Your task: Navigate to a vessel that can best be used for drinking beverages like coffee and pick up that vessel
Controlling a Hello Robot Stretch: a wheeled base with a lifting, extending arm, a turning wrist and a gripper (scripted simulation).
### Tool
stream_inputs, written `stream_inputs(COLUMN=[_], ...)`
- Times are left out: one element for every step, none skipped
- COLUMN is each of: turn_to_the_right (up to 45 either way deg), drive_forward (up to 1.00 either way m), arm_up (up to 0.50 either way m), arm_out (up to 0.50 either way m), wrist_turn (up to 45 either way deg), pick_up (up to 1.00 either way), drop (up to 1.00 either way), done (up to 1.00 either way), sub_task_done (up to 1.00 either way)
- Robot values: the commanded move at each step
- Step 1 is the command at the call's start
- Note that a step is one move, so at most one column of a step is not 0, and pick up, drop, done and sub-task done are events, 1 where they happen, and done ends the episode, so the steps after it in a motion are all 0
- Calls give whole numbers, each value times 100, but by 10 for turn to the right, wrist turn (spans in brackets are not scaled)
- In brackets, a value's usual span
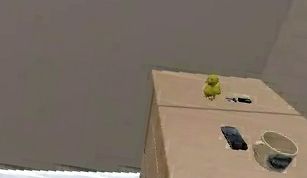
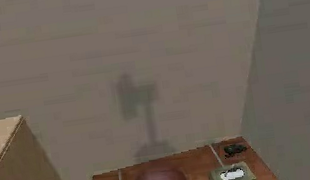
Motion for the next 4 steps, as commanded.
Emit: stream_inputs(turn_to_the_right=[-450,0,0,0], drive_forward=[0,0,0,0], arm_up=[0,50,38,0], arm_out=[0,0,0,32], wrist_turn=[0,0,0,0], pick_up=[0,0,0,0], drop=[0,0,0,0], done=[0,0,0,0], sub_task_done=[0,0,0,0])
